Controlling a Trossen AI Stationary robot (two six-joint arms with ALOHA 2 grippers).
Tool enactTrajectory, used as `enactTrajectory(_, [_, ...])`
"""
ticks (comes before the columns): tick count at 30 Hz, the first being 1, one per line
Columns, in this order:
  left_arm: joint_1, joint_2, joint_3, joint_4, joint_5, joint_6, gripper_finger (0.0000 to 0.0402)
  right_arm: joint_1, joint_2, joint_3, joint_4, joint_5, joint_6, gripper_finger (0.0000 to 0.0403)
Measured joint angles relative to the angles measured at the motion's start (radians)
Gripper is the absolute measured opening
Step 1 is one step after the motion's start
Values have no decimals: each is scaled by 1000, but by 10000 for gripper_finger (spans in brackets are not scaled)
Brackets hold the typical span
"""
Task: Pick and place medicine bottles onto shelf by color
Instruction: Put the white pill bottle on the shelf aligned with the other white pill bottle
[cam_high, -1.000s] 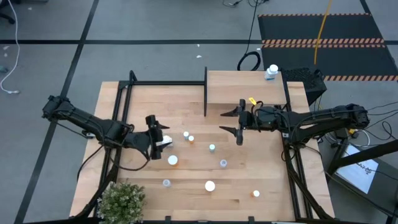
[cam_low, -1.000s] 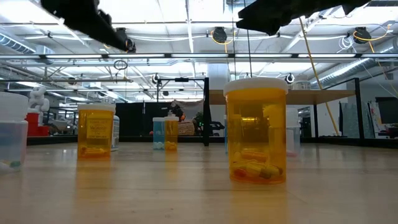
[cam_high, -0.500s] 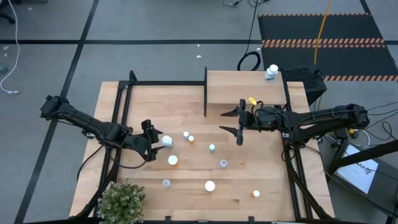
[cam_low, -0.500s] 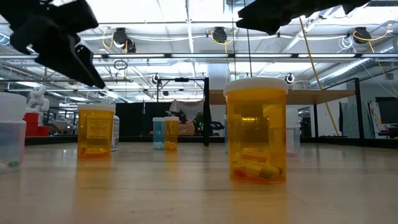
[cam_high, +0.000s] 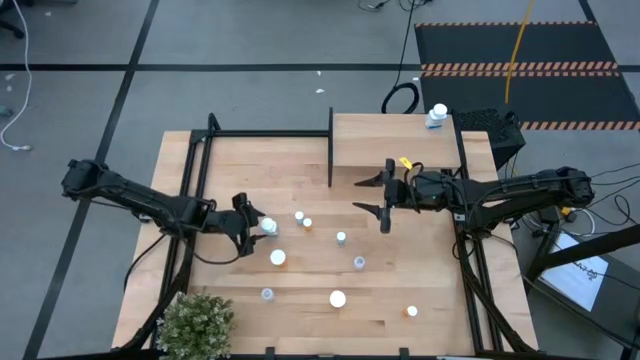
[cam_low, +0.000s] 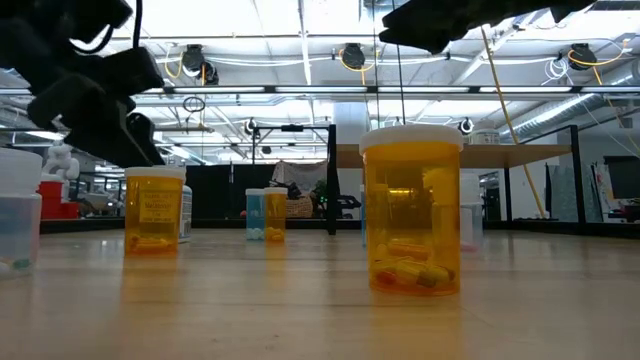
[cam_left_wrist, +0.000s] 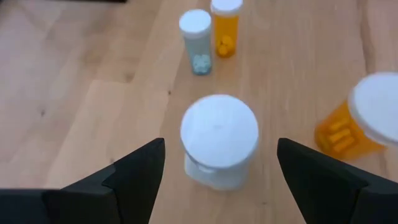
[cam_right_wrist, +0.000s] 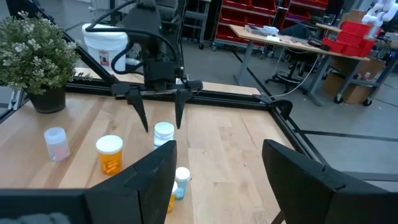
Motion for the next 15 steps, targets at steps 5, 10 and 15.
enactTrajectory(5, [55,0,-39,58,53,26,310,0,0,0,13,0,-13,231])
enactTrajectory(10, [89,21,-63,111,82,46,310,0,0,0,15,0,-14,231])
enactTrajectory(15, [102,75,-66,186,103,77,310,0,0,0,15,0,-13,231])
